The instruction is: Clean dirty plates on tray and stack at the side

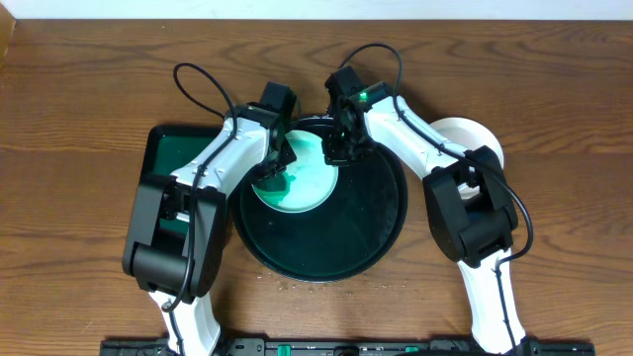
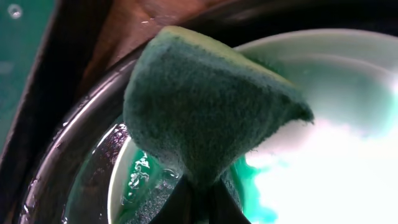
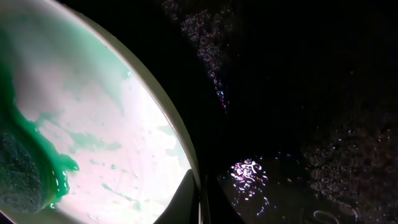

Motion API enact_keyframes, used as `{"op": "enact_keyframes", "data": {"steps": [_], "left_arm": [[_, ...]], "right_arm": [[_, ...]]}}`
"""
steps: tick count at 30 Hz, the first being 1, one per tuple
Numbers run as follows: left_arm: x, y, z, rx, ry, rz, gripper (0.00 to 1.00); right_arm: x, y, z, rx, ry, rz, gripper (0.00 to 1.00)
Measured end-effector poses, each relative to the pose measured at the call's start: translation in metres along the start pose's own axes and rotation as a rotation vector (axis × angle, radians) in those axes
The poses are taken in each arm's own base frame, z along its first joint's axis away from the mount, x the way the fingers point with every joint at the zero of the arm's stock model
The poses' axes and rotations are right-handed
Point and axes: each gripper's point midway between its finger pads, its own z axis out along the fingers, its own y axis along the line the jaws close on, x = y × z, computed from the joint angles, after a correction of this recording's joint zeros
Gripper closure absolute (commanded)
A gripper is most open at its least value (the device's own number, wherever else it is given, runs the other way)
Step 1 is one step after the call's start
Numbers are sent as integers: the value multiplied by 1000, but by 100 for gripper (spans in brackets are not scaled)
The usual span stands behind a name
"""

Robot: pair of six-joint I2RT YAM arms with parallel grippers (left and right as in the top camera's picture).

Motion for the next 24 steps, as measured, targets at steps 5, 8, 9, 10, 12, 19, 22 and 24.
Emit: {"op": "enact_keyframes", "data": {"steps": [5, 8, 9, 10, 12, 19, 22, 24], "left_arm": [[3, -16, -1, 119, 53, 147, 93], [6, -34, -5, 252, 90, 227, 93], [10, -43, -7, 305, 106, 255, 93], [20, -57, -11, 374, 136, 300, 93], [28, -66, -14, 427, 162, 339, 93], [25, -58, -17, 425, 182, 306, 93], [11, -32, -22, 326, 152, 223, 93], [-4, -10, -32, 259, 99, 159, 93]], "right_arm": [[0, -1, 0, -5, 4, 5, 99], [2, -2, 0, -5, 10, 9, 99], [1, -3, 0, -4, 9, 9, 99], [1, -2, 0, -5, 9, 8, 99], [1, -3, 0, -4, 9, 8, 99], [2, -3, 0, -4, 10, 4, 99], [2, -2, 0, -6, 10, -8, 99], [2, -2, 0, -8, 10, -20, 99]]}}
